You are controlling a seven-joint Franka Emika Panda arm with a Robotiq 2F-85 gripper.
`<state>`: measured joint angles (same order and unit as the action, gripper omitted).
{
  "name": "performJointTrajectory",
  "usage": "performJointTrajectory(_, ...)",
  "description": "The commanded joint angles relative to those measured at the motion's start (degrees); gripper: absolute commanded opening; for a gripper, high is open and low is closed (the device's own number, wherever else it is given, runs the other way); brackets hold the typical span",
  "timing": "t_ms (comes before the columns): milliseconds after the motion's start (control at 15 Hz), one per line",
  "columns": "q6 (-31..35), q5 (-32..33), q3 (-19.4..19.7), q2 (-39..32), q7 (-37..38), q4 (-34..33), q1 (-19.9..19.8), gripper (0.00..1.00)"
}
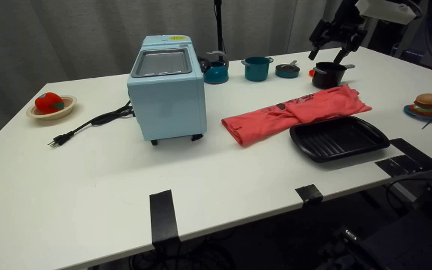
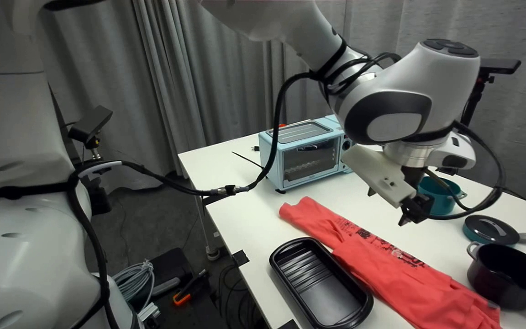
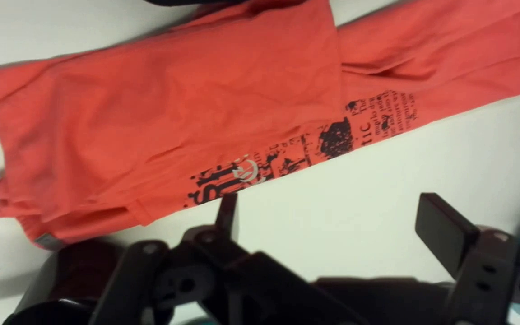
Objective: Unfold the shirt
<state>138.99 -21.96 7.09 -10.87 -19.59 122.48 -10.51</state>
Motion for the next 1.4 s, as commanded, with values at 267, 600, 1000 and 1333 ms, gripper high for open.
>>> performJointTrajectory(267, -7.22, 1.92, 2.09, -12.21, 3.61, -14.76, -6.20, 1.00)
performJointTrajectory(600, -8.74, 3.95, 3.05, -18.16, 6.21, -19.57, -9.28, 1.00)
performJointTrajectory(1000, -9.18, 7.06, 3.91, -23.77, 10.41, -23.50, -11.51, 1.00)
performJointTrajectory(1333, -9.31, 6.92, 3.32, -26.91, 12.19, -25.38, -12.36, 0.78)
